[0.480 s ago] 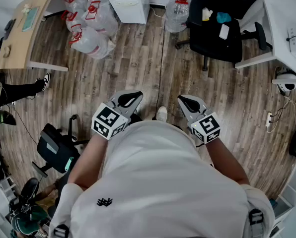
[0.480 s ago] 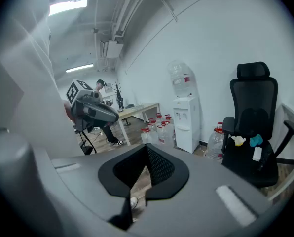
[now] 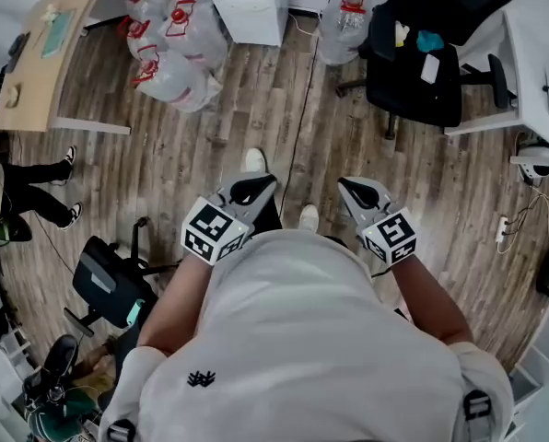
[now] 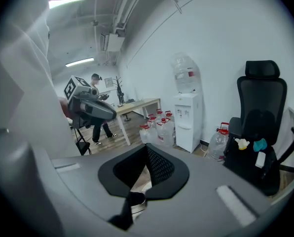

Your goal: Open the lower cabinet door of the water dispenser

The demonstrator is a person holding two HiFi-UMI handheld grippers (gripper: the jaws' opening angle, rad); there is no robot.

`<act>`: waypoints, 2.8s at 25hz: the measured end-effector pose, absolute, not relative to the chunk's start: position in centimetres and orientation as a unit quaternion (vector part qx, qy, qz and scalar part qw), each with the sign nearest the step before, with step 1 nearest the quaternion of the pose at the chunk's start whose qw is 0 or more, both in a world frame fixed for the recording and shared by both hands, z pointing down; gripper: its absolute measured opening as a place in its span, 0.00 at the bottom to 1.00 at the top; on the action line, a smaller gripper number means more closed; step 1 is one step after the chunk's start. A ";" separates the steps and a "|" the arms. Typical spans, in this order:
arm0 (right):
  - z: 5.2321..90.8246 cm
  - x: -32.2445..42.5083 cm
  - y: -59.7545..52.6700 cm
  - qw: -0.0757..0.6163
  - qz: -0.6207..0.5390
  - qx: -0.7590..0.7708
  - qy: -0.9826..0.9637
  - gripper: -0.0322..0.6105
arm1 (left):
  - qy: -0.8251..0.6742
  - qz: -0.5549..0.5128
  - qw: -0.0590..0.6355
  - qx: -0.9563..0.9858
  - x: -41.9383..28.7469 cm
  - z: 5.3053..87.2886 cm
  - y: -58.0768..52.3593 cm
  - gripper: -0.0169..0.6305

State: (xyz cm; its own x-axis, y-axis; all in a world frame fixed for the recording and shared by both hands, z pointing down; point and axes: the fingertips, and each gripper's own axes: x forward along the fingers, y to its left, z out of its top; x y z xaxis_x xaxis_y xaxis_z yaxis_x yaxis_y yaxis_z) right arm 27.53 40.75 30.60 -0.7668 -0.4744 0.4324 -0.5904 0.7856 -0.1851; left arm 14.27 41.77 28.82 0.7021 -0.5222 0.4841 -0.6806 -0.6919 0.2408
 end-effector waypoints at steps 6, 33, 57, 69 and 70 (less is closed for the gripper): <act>30.7 23.8 33.4 0.186 0.171 0.325 -0.911 0.05 | -0.315 0.177 0.206 0.909 9.6 29.0 33.5 0.13; 51.4 10.4 -8.6 0.272 0.232 0.276 -0.892 0.22 | -0.237 0.251 0.273 0.898 3.5 36.9 2.5 0.13; 83.9 2.5 -35.6 0.397 0.165 0.210 -0.878 0.32 | -0.220 0.227 0.297 0.901 7.3 51.5 -13.3 0.13; 85.0 1.3 -36.9 0.420 0.157 0.217 -0.867 0.32 | -0.236 0.203 0.302 0.901 5.6 51.6 -14.5 0.13; 84.8 1.3 -37.0 0.423 0.156 0.218 -0.865 0.32 | -0.237 0.201 0.301 0.901 5.5 51.5 -14.5 0.13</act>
